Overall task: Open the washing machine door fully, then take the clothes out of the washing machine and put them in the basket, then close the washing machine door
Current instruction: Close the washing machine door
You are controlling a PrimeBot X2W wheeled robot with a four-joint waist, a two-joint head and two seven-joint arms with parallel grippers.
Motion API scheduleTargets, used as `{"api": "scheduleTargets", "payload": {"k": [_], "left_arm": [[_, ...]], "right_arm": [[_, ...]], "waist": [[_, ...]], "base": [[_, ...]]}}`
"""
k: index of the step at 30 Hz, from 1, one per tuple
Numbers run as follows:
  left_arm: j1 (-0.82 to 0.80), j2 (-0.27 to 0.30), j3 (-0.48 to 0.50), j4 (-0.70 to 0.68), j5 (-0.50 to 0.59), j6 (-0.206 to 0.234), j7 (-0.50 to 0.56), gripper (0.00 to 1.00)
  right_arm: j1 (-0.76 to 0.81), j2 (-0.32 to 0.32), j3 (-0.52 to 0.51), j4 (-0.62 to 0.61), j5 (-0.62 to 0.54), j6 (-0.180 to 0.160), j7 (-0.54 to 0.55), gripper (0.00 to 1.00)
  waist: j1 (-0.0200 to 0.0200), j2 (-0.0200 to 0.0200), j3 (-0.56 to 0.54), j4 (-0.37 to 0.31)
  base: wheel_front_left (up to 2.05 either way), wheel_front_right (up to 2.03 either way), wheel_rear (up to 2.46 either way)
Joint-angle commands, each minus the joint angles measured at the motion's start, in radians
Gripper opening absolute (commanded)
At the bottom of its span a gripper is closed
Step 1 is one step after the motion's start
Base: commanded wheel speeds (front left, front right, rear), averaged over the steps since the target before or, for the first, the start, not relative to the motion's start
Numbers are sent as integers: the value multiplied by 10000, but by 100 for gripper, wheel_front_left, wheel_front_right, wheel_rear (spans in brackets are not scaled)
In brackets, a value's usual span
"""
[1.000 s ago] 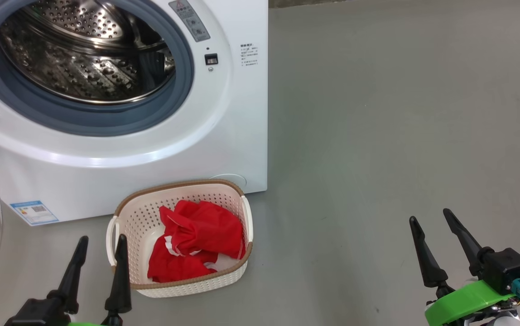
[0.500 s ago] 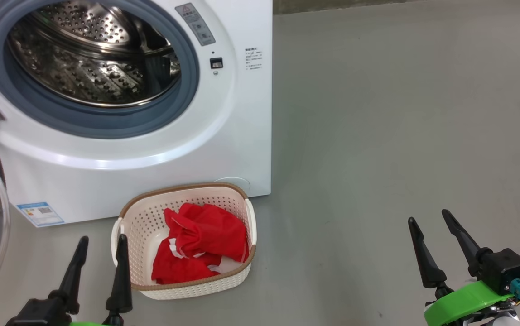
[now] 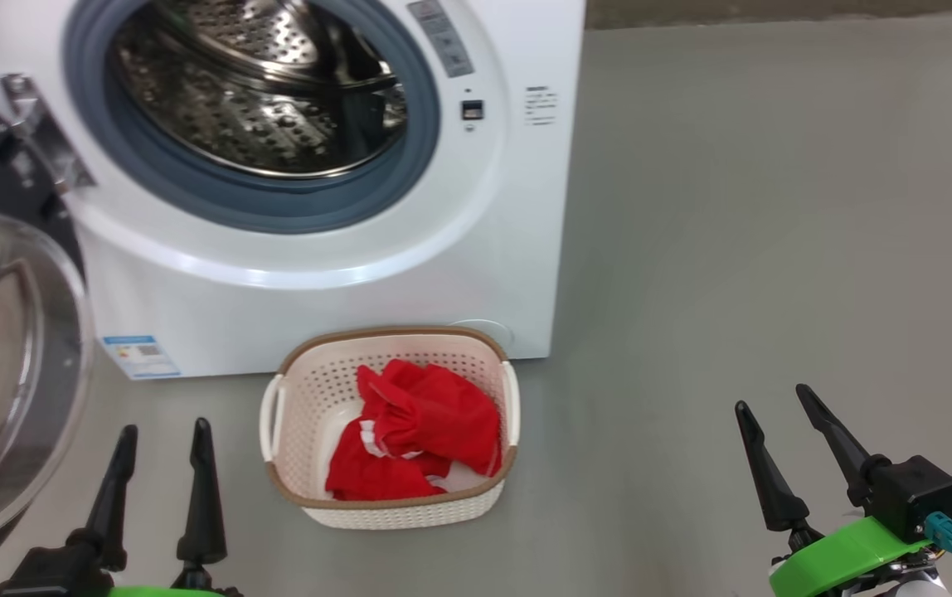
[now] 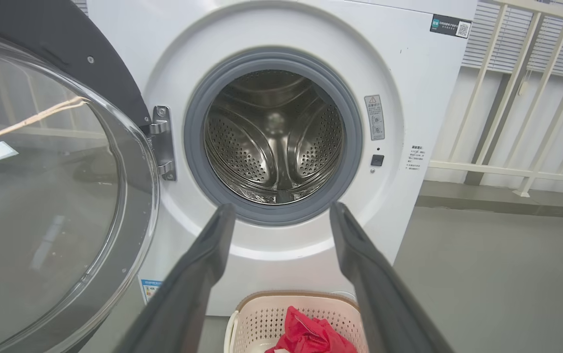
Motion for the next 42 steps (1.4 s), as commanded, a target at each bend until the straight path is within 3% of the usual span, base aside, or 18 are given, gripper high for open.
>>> {"api": "scheduleTargets", "payload": {"k": [1,29,42], "left_arm": [[-66,91,369,-317,-28,52,-90,100],[-121,90,373,-294,-16,62,-90,100],[-30,89,318,-114,-98,187,-90,100]], "right_arm": [[-202,-190,257,-289,139,33,-63,100],[-247,-409,829,-783,82,33,-63,100],[-334,-418,1238,-750,158,33,-63,100]], "waist": [[0,0,-111,365],[0,0,-152,3532],[0,0,-214,4104]], "base": [[0,0,0],[0,0,0],[0,0,0]]}}
